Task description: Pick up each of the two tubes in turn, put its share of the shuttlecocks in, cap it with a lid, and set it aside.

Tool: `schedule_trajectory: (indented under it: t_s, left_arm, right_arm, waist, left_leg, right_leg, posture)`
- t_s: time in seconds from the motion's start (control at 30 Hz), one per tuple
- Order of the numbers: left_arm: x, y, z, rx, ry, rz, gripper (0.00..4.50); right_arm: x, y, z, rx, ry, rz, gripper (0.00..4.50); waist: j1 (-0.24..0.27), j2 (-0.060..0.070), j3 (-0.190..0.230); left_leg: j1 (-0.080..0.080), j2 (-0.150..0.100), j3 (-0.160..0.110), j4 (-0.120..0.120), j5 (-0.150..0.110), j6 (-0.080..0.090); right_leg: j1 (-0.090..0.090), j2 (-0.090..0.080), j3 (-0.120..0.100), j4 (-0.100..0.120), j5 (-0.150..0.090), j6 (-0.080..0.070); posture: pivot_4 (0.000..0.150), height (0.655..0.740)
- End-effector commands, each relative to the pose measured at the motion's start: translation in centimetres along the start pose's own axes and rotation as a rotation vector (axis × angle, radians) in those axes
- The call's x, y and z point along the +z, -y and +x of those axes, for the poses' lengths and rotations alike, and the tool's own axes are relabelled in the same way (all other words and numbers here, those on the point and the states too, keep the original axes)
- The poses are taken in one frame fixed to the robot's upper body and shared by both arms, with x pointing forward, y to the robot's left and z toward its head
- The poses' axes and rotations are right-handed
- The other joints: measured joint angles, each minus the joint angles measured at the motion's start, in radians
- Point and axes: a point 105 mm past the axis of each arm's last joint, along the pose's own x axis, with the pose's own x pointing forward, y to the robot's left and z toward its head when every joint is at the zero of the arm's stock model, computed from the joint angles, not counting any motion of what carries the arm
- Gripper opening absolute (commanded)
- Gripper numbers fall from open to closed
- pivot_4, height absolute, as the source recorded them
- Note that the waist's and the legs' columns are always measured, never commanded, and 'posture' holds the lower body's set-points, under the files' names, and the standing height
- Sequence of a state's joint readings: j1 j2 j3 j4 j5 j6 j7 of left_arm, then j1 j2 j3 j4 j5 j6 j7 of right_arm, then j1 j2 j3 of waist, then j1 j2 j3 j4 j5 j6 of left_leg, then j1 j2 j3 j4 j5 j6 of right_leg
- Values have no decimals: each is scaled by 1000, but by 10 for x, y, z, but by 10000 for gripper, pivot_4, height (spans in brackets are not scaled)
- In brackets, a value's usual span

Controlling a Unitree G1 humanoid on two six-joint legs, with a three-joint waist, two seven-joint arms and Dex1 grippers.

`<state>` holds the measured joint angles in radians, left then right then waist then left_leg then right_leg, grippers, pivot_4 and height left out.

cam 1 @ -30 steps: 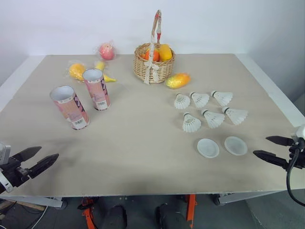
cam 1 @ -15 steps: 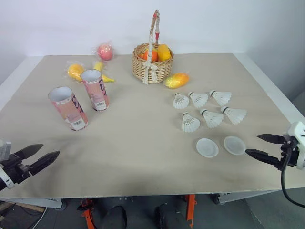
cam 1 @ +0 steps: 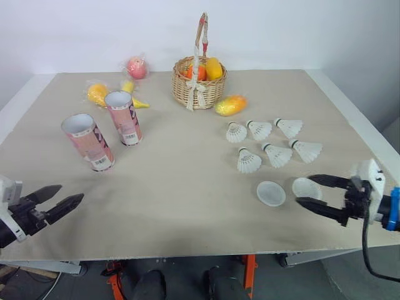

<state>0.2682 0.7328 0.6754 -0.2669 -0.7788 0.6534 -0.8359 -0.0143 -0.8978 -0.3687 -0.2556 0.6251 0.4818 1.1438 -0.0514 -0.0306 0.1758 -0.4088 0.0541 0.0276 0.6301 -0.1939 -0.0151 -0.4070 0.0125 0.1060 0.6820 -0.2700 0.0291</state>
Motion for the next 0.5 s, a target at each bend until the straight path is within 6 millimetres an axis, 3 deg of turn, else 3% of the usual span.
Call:
schedule_trajectory:
  t_s: [0.03, 0.13, 0.23, 0.37, 0.5]
  left_arm:
    - [0, 9, 4, -23, -38, -17, 45000]
    - [-2, 19, 7, -47, -65, -53, 45000]
    - [12, 15, 8, 21, 43, -44, 45000]
    - [22, 4, 6, 152, 156, 24, 45000]
    - [19, -9, 7, 260, 175, 110, 45000]
  right_arm:
    - [26, -24, 25, 117, 76, -34, 44845]
    - [41, -39, 51, 215, 117, -53, 44845]
    - [62, -44, 78, 260, 211, -65, 44845]
    - [67, -23, 125, 135, 223, -125, 44845]
    - [67, -17, 146, 114, 247, -145, 44845]
  waist:
    - [0, -2, 1]
    - [1, -4, 1]
    - [0, -5, 1]
    - [0, -6, 0]
    - [3, -8, 0]
  left_leg:
    - [0, 0, 0, 0, 0, 0]
    - [0, 0, 0, 0, 0, 0]
    - [-1, 1, 1, 1, 0, 0]
    - [-1, 1, 0, 1, 0, 0]
    - [-2, 2, 0, 1, -1, -1]
  right_leg:
    - [0, 0, 0, 0, 0, 0]
    - [0, -1, 0, 0, 0, 0]
    - [-1, -1, 0, 0, 1, 0]
    - [-1, 0, -2, 0, 1, -1]
    - [-2, 0, -2, 0, 3, 1]
  posture:
    - [1500, 7400]
    - [1500, 7400]
    - [1500, 7400]
    - [1500, 7400]
    - [1500, 7400]
